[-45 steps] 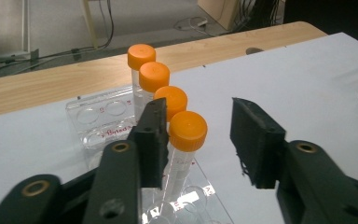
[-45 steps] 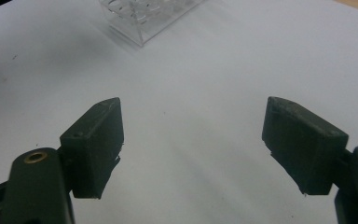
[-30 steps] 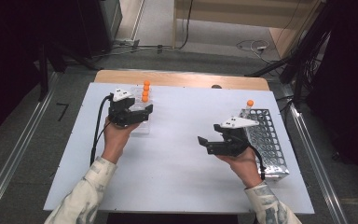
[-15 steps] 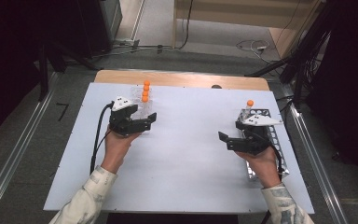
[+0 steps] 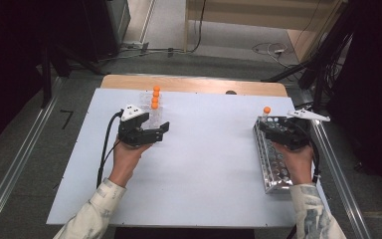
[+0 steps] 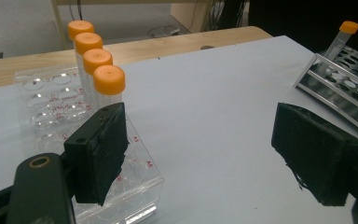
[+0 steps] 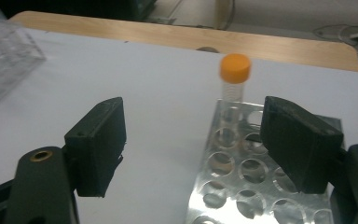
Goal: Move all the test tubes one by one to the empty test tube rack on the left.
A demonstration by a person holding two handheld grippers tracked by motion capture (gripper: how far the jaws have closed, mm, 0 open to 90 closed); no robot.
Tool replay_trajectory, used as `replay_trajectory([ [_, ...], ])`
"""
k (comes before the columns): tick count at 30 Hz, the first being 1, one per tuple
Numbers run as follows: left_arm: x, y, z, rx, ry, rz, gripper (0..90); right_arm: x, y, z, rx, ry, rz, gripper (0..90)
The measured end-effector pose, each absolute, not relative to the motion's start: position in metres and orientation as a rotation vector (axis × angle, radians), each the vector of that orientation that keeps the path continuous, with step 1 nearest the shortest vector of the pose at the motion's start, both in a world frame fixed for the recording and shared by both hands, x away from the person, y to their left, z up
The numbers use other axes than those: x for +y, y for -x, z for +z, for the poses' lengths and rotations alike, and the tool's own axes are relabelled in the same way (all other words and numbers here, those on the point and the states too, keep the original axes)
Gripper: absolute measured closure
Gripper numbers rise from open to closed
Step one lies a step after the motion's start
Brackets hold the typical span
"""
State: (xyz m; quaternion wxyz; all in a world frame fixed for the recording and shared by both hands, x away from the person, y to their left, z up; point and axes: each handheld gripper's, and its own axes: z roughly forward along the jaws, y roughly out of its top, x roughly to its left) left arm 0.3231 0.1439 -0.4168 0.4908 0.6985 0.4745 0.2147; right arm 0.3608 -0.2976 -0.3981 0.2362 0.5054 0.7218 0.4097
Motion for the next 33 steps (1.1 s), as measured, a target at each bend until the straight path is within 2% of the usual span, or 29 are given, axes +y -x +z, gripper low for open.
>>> replay_trajectory([
  [8,0.144,-0.325,-0.421,1.162,-1.710,0.516,18.8,-0.305,-0.398,-0.416,1.969,-1.462,1.040,25.7],
  [22,0.142,-0.325,-0.423,1.161,-1.716,0.513,18.9,-0.295,-0.421,-0.426,2.030,-1.449,0.973,52.4],
  [33,0.139,-0.324,-0.424,1.157,-1.732,0.505,18.9,-0.289,-0.427,-0.429,2.038,-1.448,0.883,69.2],
])
